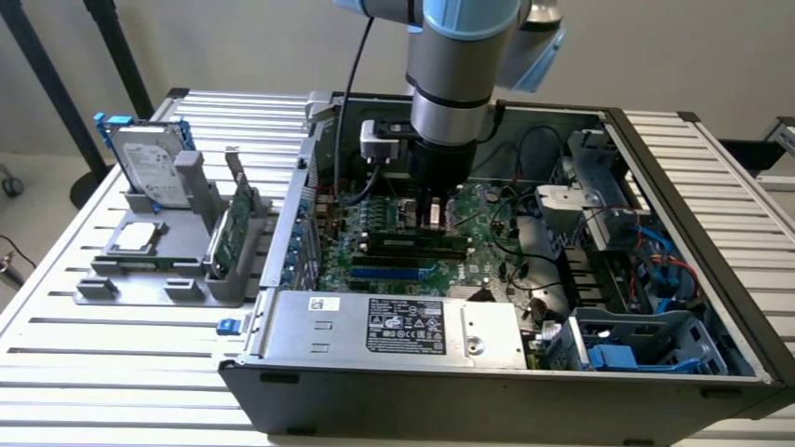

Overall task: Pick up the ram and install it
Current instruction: 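Insert the ram into the slot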

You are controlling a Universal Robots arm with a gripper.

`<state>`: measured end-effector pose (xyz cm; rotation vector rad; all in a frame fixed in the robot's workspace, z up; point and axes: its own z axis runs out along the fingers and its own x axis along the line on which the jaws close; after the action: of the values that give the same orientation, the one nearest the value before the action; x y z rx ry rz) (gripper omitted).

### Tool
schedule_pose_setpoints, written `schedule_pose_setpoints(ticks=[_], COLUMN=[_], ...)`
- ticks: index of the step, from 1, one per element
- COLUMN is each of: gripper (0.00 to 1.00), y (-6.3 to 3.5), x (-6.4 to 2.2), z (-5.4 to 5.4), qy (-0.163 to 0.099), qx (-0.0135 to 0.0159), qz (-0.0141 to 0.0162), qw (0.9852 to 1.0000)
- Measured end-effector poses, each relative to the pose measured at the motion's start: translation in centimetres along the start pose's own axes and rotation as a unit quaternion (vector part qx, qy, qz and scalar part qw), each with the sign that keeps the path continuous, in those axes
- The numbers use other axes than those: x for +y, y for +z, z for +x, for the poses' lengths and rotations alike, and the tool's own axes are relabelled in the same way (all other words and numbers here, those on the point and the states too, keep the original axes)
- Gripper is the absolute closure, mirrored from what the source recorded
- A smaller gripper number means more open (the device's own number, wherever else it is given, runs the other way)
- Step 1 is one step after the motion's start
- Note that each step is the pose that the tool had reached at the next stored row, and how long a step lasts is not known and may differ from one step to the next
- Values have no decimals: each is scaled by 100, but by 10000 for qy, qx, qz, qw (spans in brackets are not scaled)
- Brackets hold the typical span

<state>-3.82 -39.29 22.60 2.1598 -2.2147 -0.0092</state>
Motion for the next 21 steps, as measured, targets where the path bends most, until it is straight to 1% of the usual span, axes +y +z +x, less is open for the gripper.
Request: schedule_pose_setpoints(ticks=[17, 21], gripper=[86, 86], y=[16, 16], x=[-1, -4], z=[-1, -1], qy=[-45, -46], qx=[1, -21], qz=[2, 1], qw=[10000, 10000])
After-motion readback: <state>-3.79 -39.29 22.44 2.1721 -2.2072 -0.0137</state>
